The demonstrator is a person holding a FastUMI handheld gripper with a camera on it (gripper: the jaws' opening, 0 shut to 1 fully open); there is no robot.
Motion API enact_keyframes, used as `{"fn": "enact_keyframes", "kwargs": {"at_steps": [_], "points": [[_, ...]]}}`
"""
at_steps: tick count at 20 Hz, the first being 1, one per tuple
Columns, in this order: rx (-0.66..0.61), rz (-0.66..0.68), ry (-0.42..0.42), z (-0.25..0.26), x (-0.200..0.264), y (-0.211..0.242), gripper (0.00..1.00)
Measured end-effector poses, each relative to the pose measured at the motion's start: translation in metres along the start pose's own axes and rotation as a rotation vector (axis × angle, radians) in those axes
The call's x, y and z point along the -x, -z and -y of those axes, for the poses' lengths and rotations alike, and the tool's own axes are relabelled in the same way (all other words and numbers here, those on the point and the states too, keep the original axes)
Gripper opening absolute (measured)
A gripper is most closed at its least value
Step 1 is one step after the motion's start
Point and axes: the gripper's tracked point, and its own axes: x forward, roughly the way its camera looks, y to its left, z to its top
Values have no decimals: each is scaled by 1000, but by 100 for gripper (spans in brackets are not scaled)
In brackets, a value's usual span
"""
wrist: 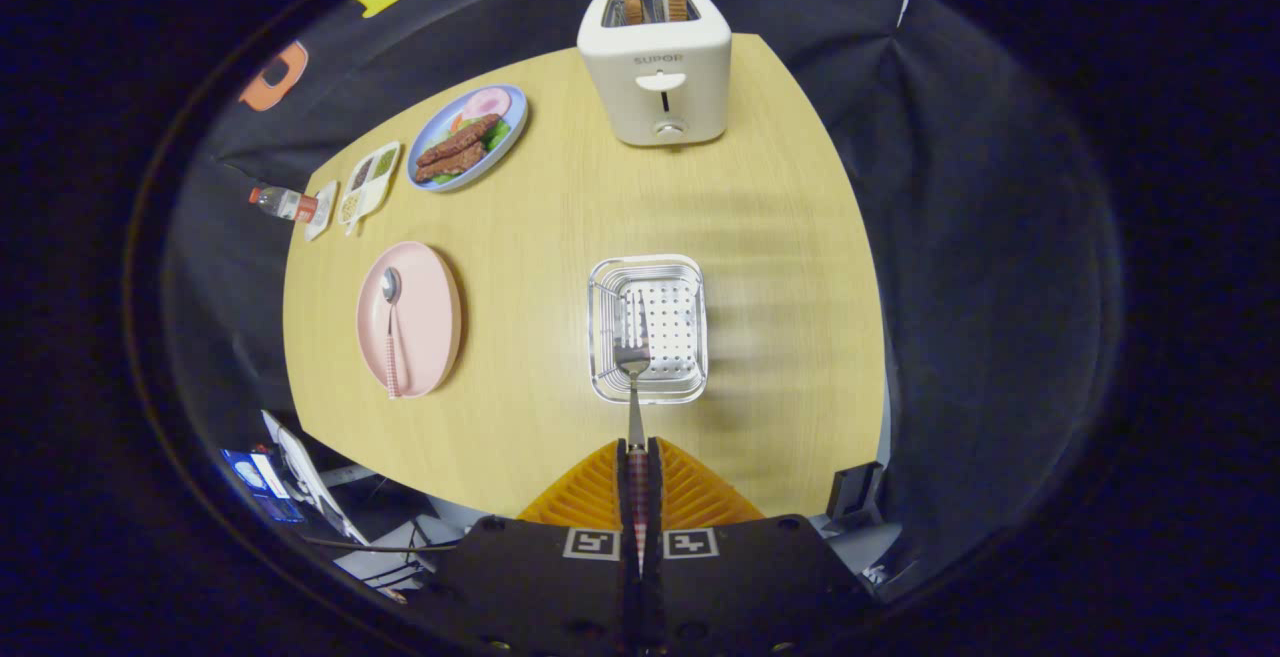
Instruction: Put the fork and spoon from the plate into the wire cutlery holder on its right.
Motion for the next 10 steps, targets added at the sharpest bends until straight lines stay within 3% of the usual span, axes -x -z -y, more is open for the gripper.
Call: {"fn": "enact_keyframes", "kwargs": {"at_steps": [7,10], "points": [[44,-108,69,-2,-11,-23,2],[59,-224,66,-8,-16,-13,1]]}}
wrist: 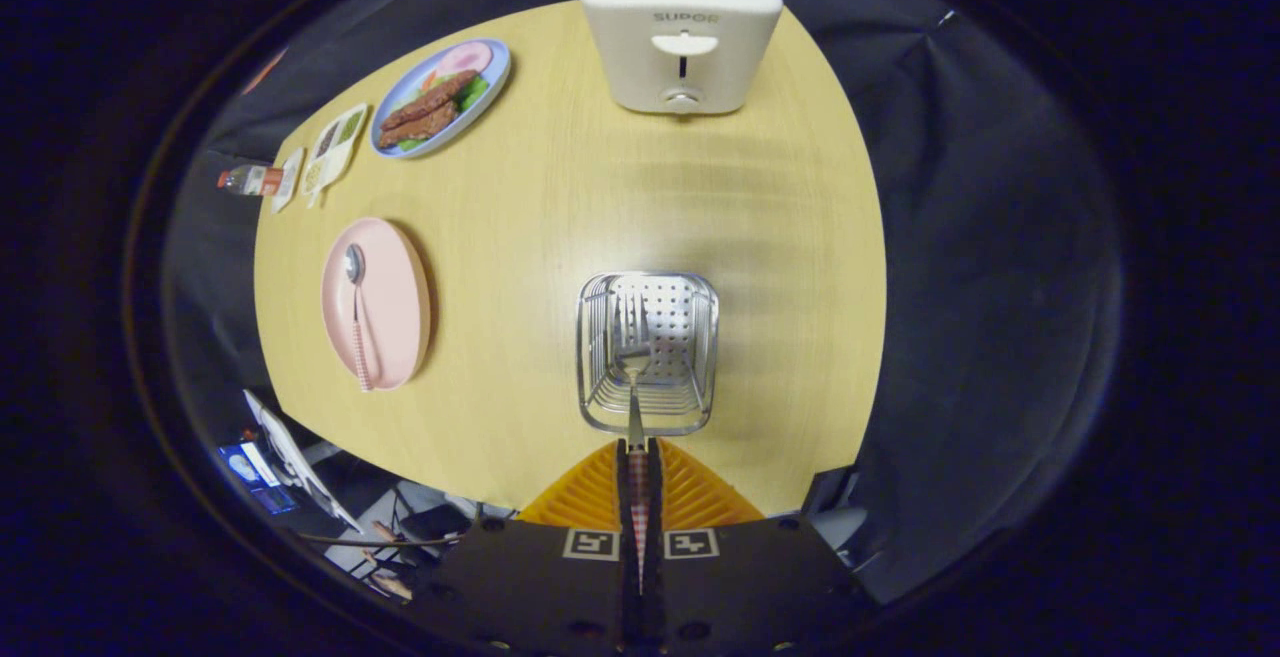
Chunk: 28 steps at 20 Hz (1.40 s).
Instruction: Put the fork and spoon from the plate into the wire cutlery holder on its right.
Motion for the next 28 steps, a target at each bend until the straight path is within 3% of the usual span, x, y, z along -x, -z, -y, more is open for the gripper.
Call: {"fn": "enact_keyframes", "kwargs": {"at_steps": [3,9,14,17,20,28], "points": [[-24,-56,-19,-6,-11,-5,2],[-64,-63,25,4,-19,-23,4],[-65,-2,13,0,-19,-32,11],[-75,76,23,-4,-9,-33,28],[-56,169,37,-14,5,-32,35],[-26,388,25,-80,39,-20,83]]}}
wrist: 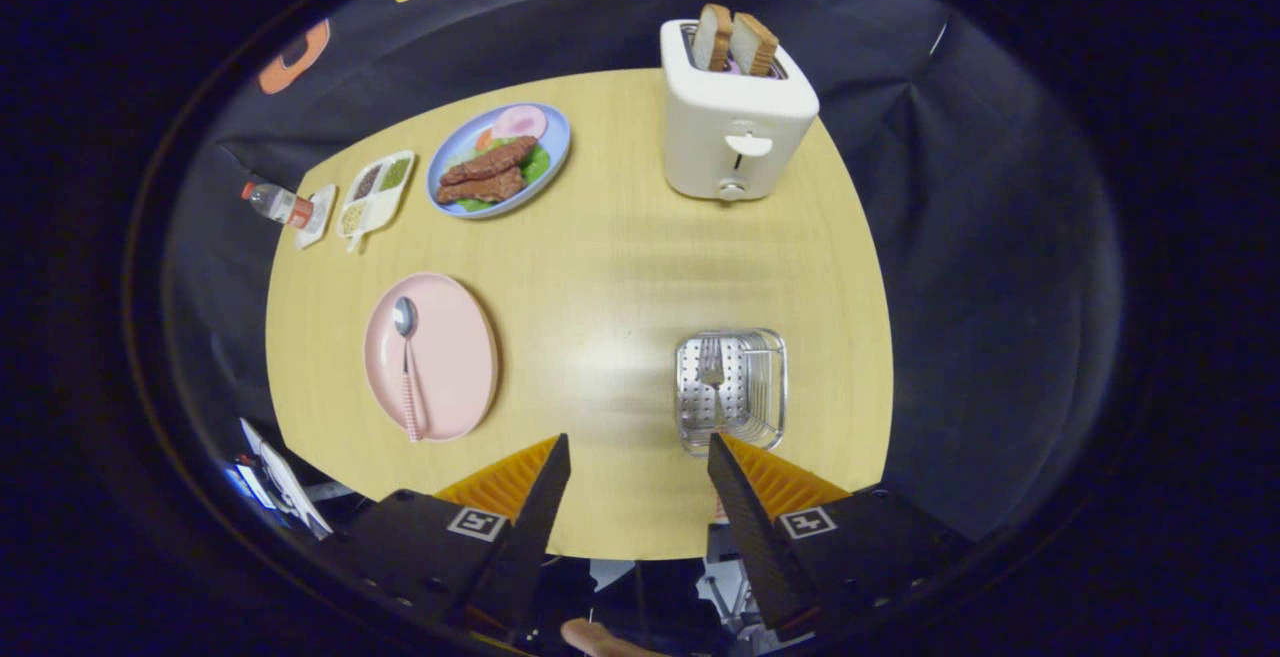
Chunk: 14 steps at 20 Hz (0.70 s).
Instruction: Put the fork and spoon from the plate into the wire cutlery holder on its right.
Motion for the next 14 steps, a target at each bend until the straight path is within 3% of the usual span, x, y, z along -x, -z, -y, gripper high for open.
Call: {"fn": "enact_keyframes", "kwargs": {"at_steps": [3,8,14], "points": [[29,131,-2,-34,7,-7,97],[117,351,23,-97,16,-17,97],[192,485,22,-163,-2,-7,97]]}}
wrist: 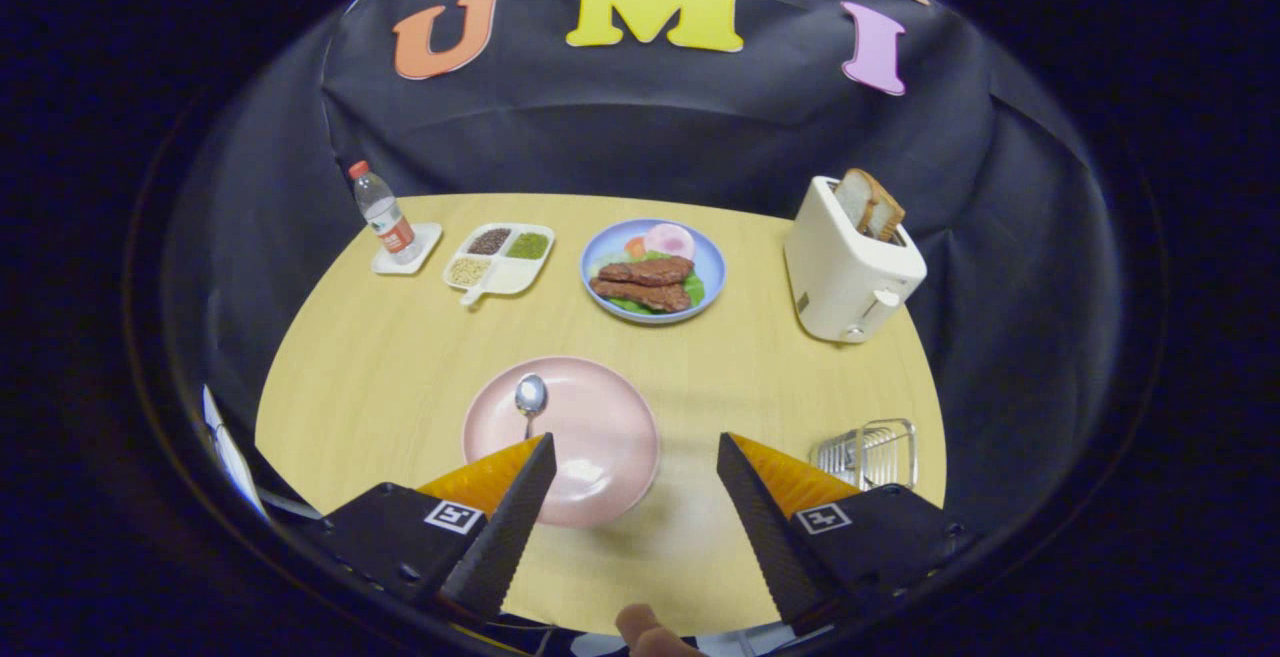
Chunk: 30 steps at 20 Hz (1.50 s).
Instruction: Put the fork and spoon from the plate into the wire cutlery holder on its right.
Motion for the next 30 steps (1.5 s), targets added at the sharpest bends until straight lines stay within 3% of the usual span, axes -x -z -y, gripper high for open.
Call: {"fn": "enact_keyframes", "kwargs": {"at_steps": [3,10,13,16,19,21,23,27,29,30], "points": [[29,33,-2,-27,-18,16,96],[46,11,-96,-83,-67,60,92],[37,-10,-102,-94,-89,69,78],[34,-37,-100,-100,-104,73,75],[6,-70,-98,-105,-114,76,55],[2,-100,-84,-104,-121,83,52],[-28,-136,-95,-107,-123,87,30],[-22,-155,-91,-107,-124,95,29],[-23,-167,-87,-105,-123,92,10],[-20,-164,-89,-106,-122,90,11]]}}
